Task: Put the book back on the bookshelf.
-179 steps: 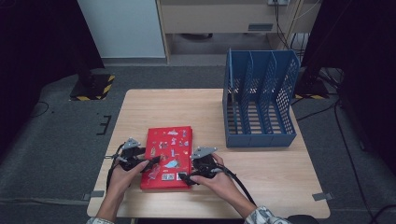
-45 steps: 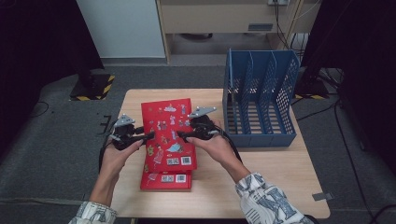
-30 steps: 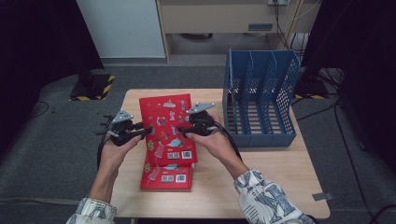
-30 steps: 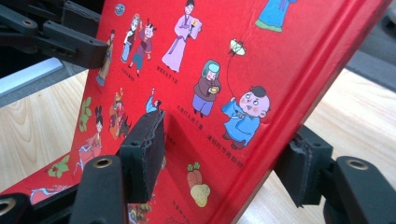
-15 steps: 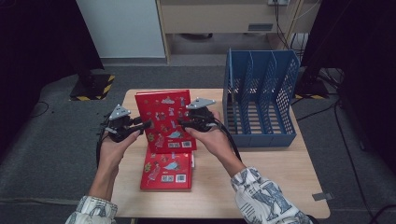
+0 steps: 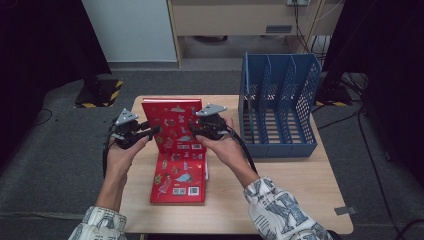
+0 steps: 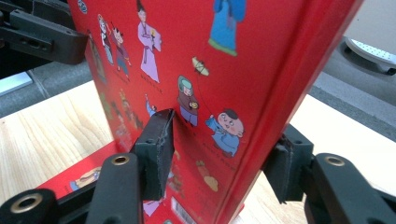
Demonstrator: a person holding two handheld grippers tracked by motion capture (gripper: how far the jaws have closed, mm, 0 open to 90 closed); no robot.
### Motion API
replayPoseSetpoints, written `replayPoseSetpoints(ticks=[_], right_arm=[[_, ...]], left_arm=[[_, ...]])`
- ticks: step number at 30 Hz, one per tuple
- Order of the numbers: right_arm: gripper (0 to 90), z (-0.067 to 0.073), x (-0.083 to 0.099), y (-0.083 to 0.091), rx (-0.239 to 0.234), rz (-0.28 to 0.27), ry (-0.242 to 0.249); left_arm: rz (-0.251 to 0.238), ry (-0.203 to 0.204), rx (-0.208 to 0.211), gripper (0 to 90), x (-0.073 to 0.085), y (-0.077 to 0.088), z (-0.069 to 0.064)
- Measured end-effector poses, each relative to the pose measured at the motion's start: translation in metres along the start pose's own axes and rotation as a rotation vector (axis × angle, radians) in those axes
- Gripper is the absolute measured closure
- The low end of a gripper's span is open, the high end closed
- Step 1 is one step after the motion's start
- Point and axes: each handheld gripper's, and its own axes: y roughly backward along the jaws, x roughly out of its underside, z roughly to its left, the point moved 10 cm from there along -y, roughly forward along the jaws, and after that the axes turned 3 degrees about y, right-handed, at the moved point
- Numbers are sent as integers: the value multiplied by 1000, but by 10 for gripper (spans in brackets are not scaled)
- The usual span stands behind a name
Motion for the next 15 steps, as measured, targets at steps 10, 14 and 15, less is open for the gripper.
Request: replayPoseSetpoints(ticks=[10, 14, 15], right_arm=[[601, 16, 2, 16, -55, -30, 15], [649, 25, 6, 24, -75, -44, 18], [662, 26, 7, 26, -86, -47, 19]], left_arm=[[-14, 15, 19, 467, 0, 0, 0], [-24, -2, 43, 415, 1, -2, -2], [-24, -6, 49, 406, 1, -2, -2]])
